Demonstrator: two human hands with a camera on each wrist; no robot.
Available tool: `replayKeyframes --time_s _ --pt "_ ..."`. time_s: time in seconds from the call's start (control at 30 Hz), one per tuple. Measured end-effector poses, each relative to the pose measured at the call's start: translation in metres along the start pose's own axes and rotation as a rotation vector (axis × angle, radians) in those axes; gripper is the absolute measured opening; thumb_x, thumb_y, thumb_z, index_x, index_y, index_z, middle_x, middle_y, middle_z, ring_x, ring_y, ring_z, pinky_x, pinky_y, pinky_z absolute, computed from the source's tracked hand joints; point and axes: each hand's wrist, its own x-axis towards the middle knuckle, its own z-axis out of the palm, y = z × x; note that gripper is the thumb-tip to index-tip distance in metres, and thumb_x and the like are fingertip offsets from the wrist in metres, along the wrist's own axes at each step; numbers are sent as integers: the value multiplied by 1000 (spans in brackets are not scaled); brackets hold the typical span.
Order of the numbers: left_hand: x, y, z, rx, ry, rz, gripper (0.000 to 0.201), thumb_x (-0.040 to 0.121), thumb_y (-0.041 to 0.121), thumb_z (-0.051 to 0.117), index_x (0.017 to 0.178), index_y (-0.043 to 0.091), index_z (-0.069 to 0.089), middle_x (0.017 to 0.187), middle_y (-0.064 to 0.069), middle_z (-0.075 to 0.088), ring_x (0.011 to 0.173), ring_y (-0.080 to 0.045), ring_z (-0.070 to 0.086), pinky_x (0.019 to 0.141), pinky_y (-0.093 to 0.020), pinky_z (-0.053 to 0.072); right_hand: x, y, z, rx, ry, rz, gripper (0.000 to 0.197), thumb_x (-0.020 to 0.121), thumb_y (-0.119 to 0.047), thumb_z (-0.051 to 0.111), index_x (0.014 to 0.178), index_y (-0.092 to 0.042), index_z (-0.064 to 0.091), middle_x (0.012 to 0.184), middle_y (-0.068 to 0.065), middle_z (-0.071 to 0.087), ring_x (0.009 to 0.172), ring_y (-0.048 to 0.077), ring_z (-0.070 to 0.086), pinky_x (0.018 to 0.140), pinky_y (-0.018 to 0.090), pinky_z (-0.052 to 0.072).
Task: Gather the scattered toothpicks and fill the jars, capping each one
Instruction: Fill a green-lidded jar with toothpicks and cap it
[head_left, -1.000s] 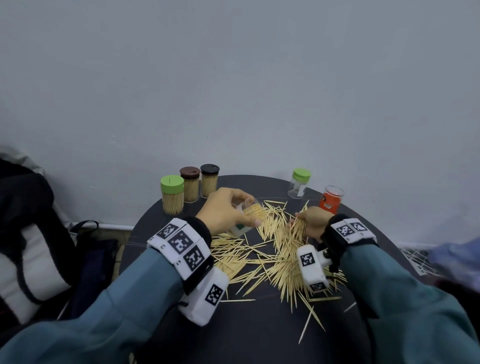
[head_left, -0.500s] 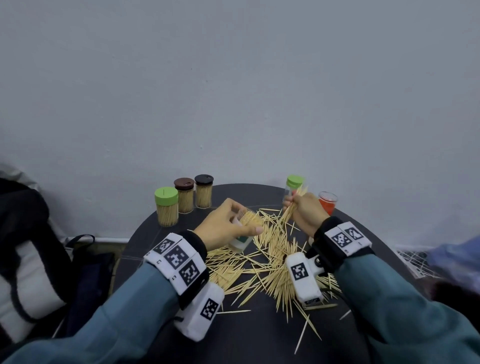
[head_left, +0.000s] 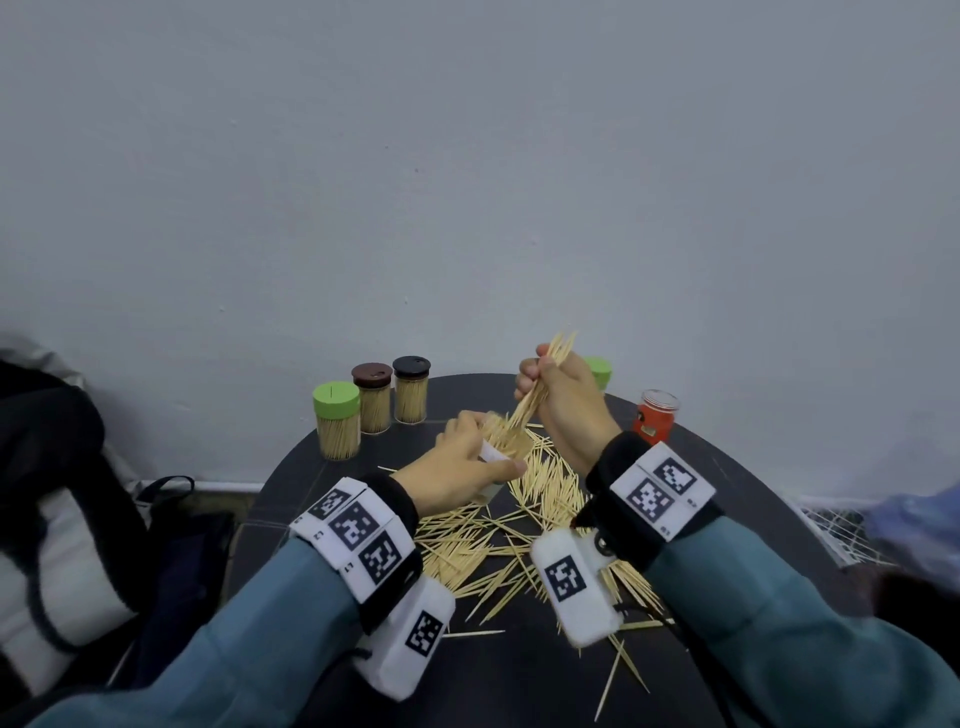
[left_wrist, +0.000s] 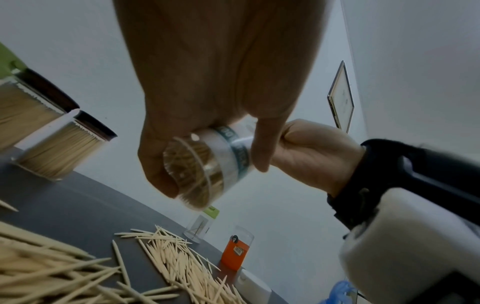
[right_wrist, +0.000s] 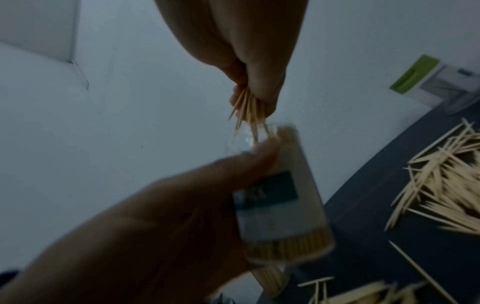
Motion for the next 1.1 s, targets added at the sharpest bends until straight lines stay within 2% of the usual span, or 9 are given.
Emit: replayKeyframes --time_s 0.13,0.33,0.43,0.53,0.6,0.73,0.87,0.93,1.1 --pt "-2 2 -3 -92 19 18 63 81 43 67 124 15 31 128 -13 42 120 -26 45 104 -45 39 -6 10 2 9 -50 35 20 102 -8 21 94 -12 39 70 1 40 60 11 43 62 21 43" --pt "-3 4 -2 -261 34 26 53 83 27 68 121 13 35 122 -18 47 109 -29 55 94 -49 48 -18 15 0 -47 -117 9 15 102 -10 26 107 -7 40 81 1 59 69 7 60 58 12 50" --pt "-2 4 -3 -287 43 30 49 82 25 69 118 15 37 117 -16 48 103 -26 55 91 -46 49 -22 17 -1 -65 -145 19 18 101 -9 28 104 -7 46 98 4 65 75 6 64 63 10 50" --pt "-3 6 -2 -289 20 42 49 84 20 67 121 14 36 107 -7 51 97 -19 56 86 -40 49 -22 21 -5 -159 -152 90 25 100 -8 32 109 -5 55 119 9 60 87 10 59 68 9 50" --pt "-3 7 -1 -275 4 49 52 83 20 68 123 13 35 105 -3 51 96 -17 55 85 -37 49 -23 21 -9 -191 -169 106 25 99 -8 36 111 -6 58 123 10 60 88 9 59 70 10 49" --pt "-3 10 2 -239 -19 59 48 83 22 68 119 15 36 101 -1 51 86 -11 53 74 -26 47 -22 13 -18 -144 -191 76 13 95 -11 45 100 -12 57 121 10 62 98 13 61 76 16 51" --pt "-5 15 5 -208 -47 71 54 83 21 68 125 14 35 104 1 52 87 -7 54 74 -19 46 -18 6 -23 -182 -172 4 26 100 -25 33 92 -16 57 103 3 69 102 9 61 82 23 45" --pt "-5 17 6 -188 -56 80 54 83 21 69 126 13 36 106 1 53 90 -6 54 78 -20 46 -17 4 -25 -169 -165 8 34 102 -25 26 89 -16 56 98 3 70 98 9 64 77 22 45" --pt "-6 19 7 -218 -82 83 54 82 18 69 126 10 37 104 -1 55 88 -8 56 79 -25 48 -18 11 -26 -200 -207 -22 39 102 -15 25 95 -7 62 102 9 69 97 13 65 86 26 52"
